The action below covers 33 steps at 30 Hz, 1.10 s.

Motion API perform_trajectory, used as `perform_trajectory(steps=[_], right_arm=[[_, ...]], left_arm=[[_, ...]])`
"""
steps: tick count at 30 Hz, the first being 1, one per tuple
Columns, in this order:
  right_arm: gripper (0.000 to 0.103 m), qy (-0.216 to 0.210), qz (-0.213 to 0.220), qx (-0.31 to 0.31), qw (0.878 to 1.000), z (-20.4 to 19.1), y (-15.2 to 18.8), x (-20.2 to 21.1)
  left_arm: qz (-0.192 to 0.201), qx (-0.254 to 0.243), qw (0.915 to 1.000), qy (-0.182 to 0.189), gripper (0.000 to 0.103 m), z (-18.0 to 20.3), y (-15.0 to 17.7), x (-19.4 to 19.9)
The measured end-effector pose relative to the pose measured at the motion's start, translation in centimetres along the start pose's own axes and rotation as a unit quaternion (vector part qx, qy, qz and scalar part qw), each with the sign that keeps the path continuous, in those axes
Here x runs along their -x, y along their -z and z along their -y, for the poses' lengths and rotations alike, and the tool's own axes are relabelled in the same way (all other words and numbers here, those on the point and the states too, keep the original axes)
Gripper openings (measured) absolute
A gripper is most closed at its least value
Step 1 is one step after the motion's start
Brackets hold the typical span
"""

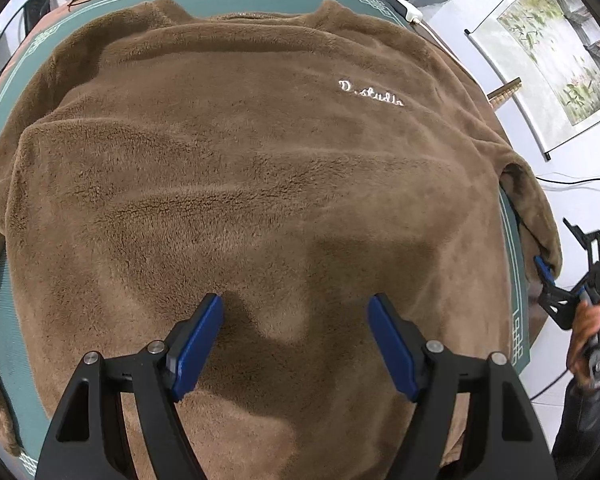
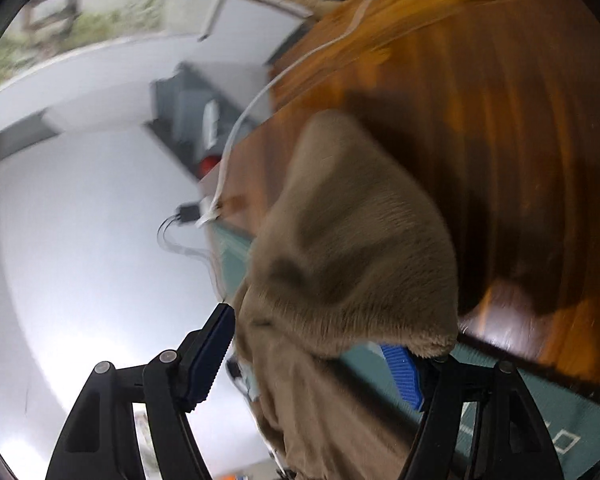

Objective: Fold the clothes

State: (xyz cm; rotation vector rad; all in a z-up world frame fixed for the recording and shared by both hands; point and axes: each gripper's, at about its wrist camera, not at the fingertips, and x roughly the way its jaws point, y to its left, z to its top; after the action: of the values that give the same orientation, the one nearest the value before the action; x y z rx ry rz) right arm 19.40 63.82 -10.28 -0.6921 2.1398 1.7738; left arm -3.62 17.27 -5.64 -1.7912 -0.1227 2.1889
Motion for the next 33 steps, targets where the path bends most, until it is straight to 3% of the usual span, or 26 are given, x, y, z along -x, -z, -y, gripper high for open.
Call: perform_trajectory(steps=[4, 7, 8, 9, 12, 15, 18, 20, 23, 24, 27, 29, 30, 33], right_arm=[[0.074, 0.018, 0.023, -0.030, 0.999, 0.2, -1.0, -0.7], [0.071, 0.039, 0.038, -0.012, 0.998, -0.5, -1.5, -1.0], [0.059, 0.046, 0.043, -0.005, 0.998, -0.8, -1.6, -1.1], [0.040, 0.053, 0.048, 0.002, 0.997, -1.1, -1.8, -1.2], [0.026, 0.064, 0.056, 0.045, 0.995, -2.0, -2.1, -1.1], [0.020, 0.103, 0.102, 0.154, 0.977, -4.7, -1.8, -0.5], [0.018, 0.128, 0.141, 0.265, 0.945, -8.6, -0.5, -0.1], [0.018, 0.128, 0.159, 0.337, 0.919, -12.0, 1.4, -0.7], [0.018, 0.104, 0.158, 0.481, 0.856, -17.3, 6.9, -1.7], [0.018, 0.091, 0.145, 0.533, 0.829, -18.9, 9.5, -2.4], [0.018, 0.052, 0.050, 0.647, 0.759, -20.5, 16.9, -5.4], [0.018, 0.033, -0.029, 0.708, 0.705, -20.7, 21.5, -7.7], [0.018, 0.030, -0.079, 0.733, 0.675, -20.2, 23.7, -9.2], [0.020, 0.068, -0.166, 0.776, 0.605, -16.7, 27.9, -12.0]], left_arm=[[-0.003, 0.010, 0.9999, 0.001, 0.078, -0.9, 0.4, 0.0], [-0.005, 0.016, 0.9999, 0.002, 0.078, -1.5, 0.7, 0.0], [-0.005, 0.017, 0.9998, 0.002, 0.078, -1.7, 0.8, 0.1], [-0.005, 0.019, 0.9998, 0.003, 0.078, -1.8, 0.9, 0.2], [-0.003, 0.022, 0.9997, 0.004, 0.078, -2.3, 1.0, 0.4], [-0.002, 0.026, 0.9996, 0.006, 0.078, -2.9, 1.3, 0.8], [0.001, 0.032, 0.9994, 0.008, 0.078, -3.4, 1.4, 1.2], [0.003, 0.037, 0.9993, 0.010, 0.078, -3.8, 1.4, 1.5], [0.007, 0.042, 0.9990, 0.009, 0.078, -4.2, 1.6, 2.0], [0.009, 0.044, 0.9989, 0.010, 0.078, -4.4, 1.6, 2.2], [0.017, 0.050, 0.9986, 0.010, 0.078, -4.3, 1.8, 2.6], [0.023, 0.055, 0.9982, 0.009, 0.078, -4.9, 1.9, 3.1], [0.026, 0.058, 0.9980, 0.008, 0.078, -5.1, 2.0, 3.4], [0.032, 0.067, 0.9973, 0.005, 0.078, -5.5, 1.8, 3.5]])
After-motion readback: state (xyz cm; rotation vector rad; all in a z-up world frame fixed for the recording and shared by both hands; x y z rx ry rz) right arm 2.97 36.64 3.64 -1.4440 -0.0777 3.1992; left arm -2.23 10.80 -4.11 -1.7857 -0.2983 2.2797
